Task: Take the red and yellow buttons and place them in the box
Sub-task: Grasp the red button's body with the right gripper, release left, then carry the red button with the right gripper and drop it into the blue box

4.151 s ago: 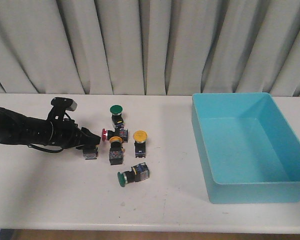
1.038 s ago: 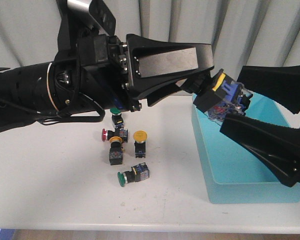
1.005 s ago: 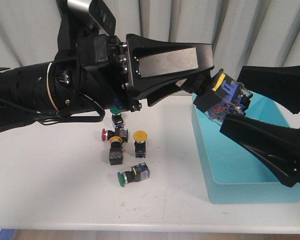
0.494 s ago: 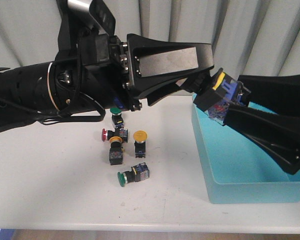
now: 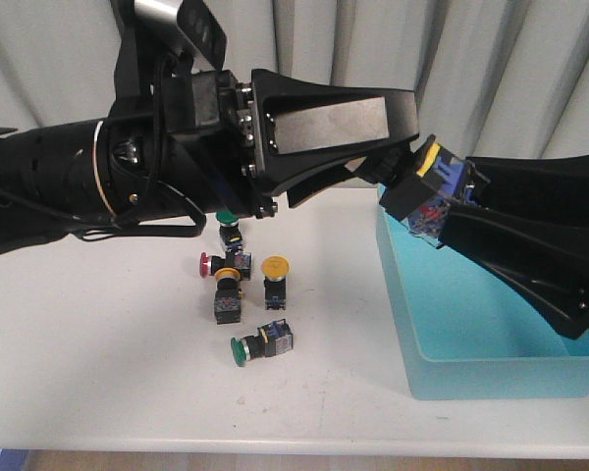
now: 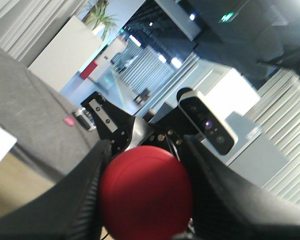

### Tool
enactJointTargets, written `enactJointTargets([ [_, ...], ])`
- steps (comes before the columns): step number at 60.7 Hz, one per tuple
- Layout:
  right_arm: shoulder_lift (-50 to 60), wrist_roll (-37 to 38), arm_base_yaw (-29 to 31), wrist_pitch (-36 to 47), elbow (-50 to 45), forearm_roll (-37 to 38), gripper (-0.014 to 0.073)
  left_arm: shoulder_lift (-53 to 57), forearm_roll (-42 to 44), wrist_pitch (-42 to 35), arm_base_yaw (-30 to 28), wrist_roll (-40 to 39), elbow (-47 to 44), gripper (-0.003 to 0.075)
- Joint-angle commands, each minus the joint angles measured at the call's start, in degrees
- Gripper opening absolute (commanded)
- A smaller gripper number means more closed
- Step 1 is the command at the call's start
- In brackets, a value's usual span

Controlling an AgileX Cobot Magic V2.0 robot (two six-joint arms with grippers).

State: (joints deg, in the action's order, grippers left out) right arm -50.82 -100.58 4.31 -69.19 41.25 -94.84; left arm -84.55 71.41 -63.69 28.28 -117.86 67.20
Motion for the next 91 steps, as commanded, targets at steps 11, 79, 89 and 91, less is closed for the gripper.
enactJointTargets([
  [11,0.1,0.2,0.2,-0.2,1.8,-5.0,-0.0010,1.9,4.5,-0.9,0.2,-1.2,7.3,0.0376],
  [79,-18.2,4.9,0.3,52.0,8.2,-0.5,-0.0006,1.7,31.1,3.2,0.2,-1.7,8.4,0.0451],
  [89,-33.6,4.3,0.3,54.5,9.0,-3.3,-0.0006,1.5,31.1,2.9,0.2,1.0,7.5,0.0389],
  [91,-36.9,4.3,0.3,54.3,9.3,-3.4,-0.0006,1.5,31.1,3.0,0.2,1.7,7.0,0.0377],
])
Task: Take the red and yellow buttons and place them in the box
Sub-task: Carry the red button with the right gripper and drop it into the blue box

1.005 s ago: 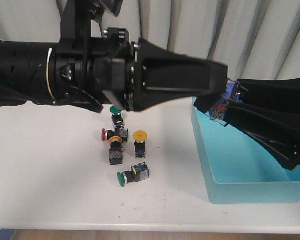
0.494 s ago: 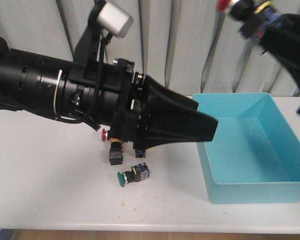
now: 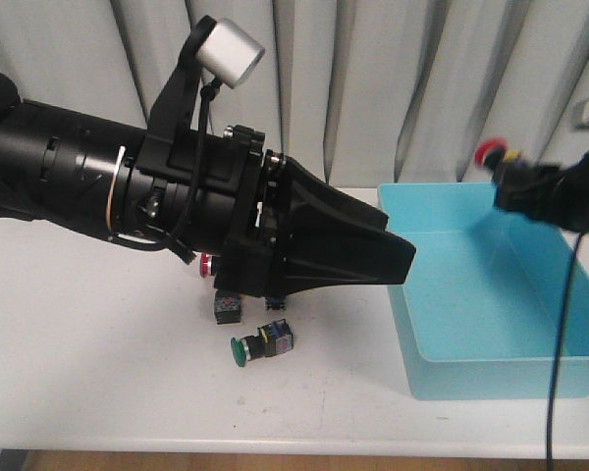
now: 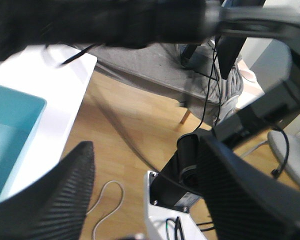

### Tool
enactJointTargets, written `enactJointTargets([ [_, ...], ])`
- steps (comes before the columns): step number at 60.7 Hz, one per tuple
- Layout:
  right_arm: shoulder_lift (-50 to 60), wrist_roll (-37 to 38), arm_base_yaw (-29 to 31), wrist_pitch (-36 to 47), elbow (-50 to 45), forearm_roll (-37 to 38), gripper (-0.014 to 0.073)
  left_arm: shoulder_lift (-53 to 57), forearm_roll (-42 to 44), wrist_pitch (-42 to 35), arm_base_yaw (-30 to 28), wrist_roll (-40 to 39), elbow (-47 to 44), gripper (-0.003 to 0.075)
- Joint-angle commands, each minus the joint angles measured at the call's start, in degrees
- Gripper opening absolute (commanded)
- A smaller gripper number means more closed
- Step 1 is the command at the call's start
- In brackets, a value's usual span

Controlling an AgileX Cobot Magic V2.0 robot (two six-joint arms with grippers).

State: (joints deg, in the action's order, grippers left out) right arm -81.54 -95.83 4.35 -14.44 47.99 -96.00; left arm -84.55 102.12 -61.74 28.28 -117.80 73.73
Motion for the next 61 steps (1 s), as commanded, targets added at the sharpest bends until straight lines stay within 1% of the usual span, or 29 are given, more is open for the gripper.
enactJointTargets([
  [1,-7.5,-0.5,0.3,-1.0,2.9,-2.4,-0.0006,1.5,0.4,1.0,0.2,1.9,0.1,0.0369],
  [5,-13.3,-0.6,0.2,-3.9,4.7,-2.3,-0.0006,1.4,0.4,1.0,0.2,2.4,-0.8,0.0347],
  [11,-18.8,-0.7,0.2,-7.4,7.2,-2.3,-0.0006,1.4,0.4,1.1,0.2,2.4,-1.9,0.0318],
  [20,-22.8,-0.3,0.2,-6.3,9.4,-2.3,0.0015,1.4,0.4,1.0,0.2,2.6,-3.4,0.0278],
  [26,-23.8,-0.3,0.2,-6.2,9.5,-0.9,0.0060,1.4,0.4,0.7,0.2,2.6,-4.1,0.0257],
  [32,-24.0,-0.3,0.2,-7.2,9.5,0.6,0.0148,1.4,0.4,0.6,0.2,2.6,-4.1,0.0241],
  [39,-24.0,0.6,0.2,-7.6,9.5,0.8,0.0298,1.4,0.4,0.9,0.2,2.6,-4.1,0.0235],
  [42,-24.0,0.6,0.2,-7.6,9.5,0.8,0.0387,1.4,0.4,1.0,0.2,2.6,-4.1,0.0235],
  [43,-24.0,0.6,0.2,-7.6,9.5,0.8,0.0398,1.4,0.4,1.0,0.2,2.6,-4.1,0.0235],
  [44,-24.0,0.6,0.2,-7.6,9.5,0.8,0.0430,1.4,0.4,0.9,0.2,2.6,-4.1,0.0235],
  [49,-24.0,0.7,0.2,-7.6,9.5,0.8,0.0528,1.4,0.4,0.9,0.2,2.9,-4.1,0.0235],
  [56,-23.2,2.2,0.3,-8.5,9.5,0.9,0.0604,1.4,0.4,0.9,0.2,4.4,-4.1,0.0235],
  [61,-21.2,4.4,0.3,-10.7,9.5,0.9,0.0608,1.4,0.4,0.9,0.2,5.7,-4.1,0.0235],
])
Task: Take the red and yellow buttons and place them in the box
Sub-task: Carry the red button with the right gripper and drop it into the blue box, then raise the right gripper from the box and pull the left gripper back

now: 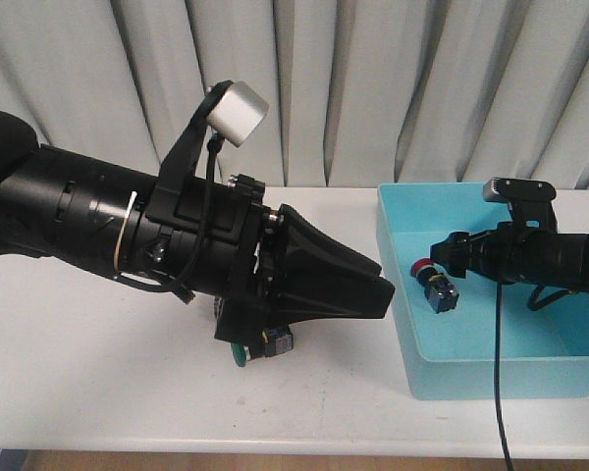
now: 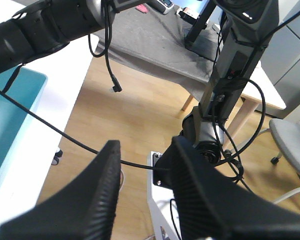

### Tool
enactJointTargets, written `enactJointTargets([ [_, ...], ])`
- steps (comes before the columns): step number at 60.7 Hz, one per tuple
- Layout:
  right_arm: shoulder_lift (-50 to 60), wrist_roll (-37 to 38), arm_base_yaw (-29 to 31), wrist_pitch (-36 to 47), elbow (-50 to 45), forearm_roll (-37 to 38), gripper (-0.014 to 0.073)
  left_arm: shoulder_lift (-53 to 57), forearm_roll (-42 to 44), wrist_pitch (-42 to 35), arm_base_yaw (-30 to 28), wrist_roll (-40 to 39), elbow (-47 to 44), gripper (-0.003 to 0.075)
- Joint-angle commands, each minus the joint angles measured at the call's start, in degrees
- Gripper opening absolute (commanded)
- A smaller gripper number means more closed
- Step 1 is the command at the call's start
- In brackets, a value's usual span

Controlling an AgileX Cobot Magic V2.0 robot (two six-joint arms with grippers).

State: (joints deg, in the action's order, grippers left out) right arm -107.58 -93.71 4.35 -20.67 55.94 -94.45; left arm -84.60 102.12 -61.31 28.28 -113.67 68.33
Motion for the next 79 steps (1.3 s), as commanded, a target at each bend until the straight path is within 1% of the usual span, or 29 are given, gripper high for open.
enactJointTargets([
  [1,5.7,2.7,0.3,-5.5,1.6,-0.7,0.0605,1.5,0.4,0.5,0.2,1.8,1.3,0.0235],
  [10,12.5,4.6,0.3,-14.4,1.6,0.5,0.0574,1.5,0.4,0.2,-0.7,3.8,1.3,0.0235],
  [19,21.5,9.2,0.3,-23.2,1.6,4.0,0.0541,1.5,0.4,-1.2,-4.0,3.8,1.3,0.0235],
  [32,34.4,17.4,0.3,-32.1,1.6,13.2,0.0536,1.5,0.4,-8.0,-12.5,3.8,1.3,0.0235],
  [42,41.7,26.8,0.2,-39.6,1.6,23.9,0.0535,1.5,0.4,-14.2,-18.9,3.8,1.3,0.0235],
  [49,46.2,31.1,0.2,-46.1,1.6,26.7,0.0535,1.5,0.4,-15.8,-23.0,3.9,0.6,0.0235],
  [54,49.9,32.8,0.2,-48.4,1.6,26.7,0.0535,1.5,0.4,-14.4,-26.2,5.2,-1.6,0.0235],
  [55,56.6,34.1,0.2,-47.9,1.6,27.8,0.0535,1.5,0.4,-8.3,-30.0,8.0,-7.3,0.0235],
  [56,57.1,34.1,0.2,-47.8,1.6,27.8,0.0535,1.5,0.4,-7.1,-30.3,8.2,-7.9,0.0235],
  [63,60.7,35.9,0.2,-47.1,1.6,27.8,0.0535,1.5,0.3,0.6,-30.6,7.9,-9.7,0.0235],
  [69,62.6,36.6,0.2,-47.0,1.6,27.9,0.0535,1.5,-0.3,5.1,-30.6,6.8,-9.1,0.0235],
  [75,63.7,36.6,0.2,-46.5,1.6,27.9,0.0535,1.5,-0.3,7.9,-30.6,6.5,-7.9,0.0245],
  [79,63.9,36.6,0.2,-45.9,1.6,27.9,0.0535,1.5,-0.3,7.9,-30.5,5.2,-7.0,0.0262],
])
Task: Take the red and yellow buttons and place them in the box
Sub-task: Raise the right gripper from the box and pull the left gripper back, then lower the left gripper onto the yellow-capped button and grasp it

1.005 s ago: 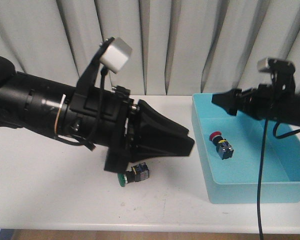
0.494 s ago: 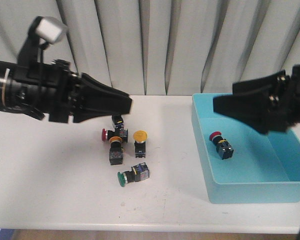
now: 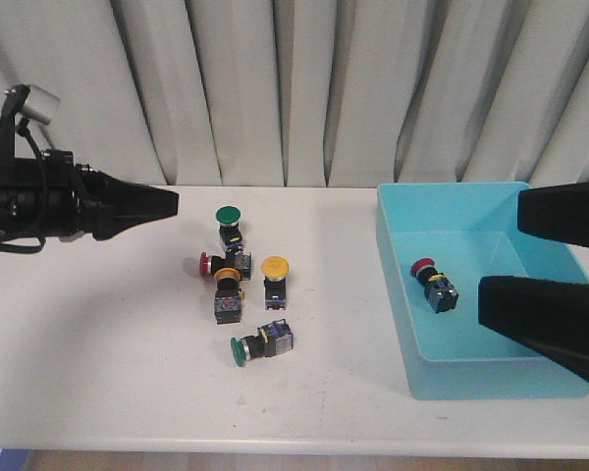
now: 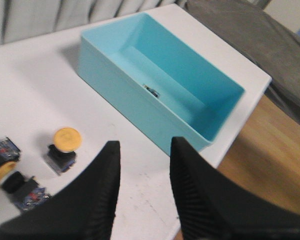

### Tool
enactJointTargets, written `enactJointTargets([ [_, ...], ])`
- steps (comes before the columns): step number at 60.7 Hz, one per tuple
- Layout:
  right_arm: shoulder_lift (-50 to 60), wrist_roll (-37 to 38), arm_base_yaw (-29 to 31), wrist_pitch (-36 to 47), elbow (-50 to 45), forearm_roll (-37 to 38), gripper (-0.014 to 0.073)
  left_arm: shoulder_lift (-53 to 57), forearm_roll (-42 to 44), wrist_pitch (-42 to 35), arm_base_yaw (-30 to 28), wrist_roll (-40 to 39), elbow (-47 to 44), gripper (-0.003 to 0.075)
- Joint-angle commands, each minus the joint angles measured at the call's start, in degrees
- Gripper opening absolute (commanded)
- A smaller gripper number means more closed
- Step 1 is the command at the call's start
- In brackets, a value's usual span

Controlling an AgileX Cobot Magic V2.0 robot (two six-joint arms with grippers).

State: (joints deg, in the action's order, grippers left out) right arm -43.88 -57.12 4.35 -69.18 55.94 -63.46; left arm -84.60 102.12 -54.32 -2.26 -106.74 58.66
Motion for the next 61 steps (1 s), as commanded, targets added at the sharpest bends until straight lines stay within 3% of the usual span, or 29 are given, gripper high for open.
enactJointTargets([
  [1,0.3,0.0,0.2,2.9,1.5,-3.1,0.0535,1.5,-0.3,0.8,0.0,-2.3,2.8,0.0266],
  [24,0.3,0.3,0.2,4.5,1.5,0.9,0.0507,1.5,-0.1,-0.3,3.5,-6.4,8.9,0.0504],
  [38,0.3,0.4,0.2,4.5,1.5,1.0,0.0506,-0.9,0.4,2.7,7.0,-5.6,19.7,0.0519],
  [48,0.3,1.1,0.2,4.5,1.5,1.0,0.0506,-8.6,0.4,3.7,9.2,-3.6,28.1,0.0519],
  [61,0.3,1.8,0.2,4.0,1.5,1.0,0.0506,-20.0,0.4,2.2,10.7,1.7,30.0,0.0519],
])
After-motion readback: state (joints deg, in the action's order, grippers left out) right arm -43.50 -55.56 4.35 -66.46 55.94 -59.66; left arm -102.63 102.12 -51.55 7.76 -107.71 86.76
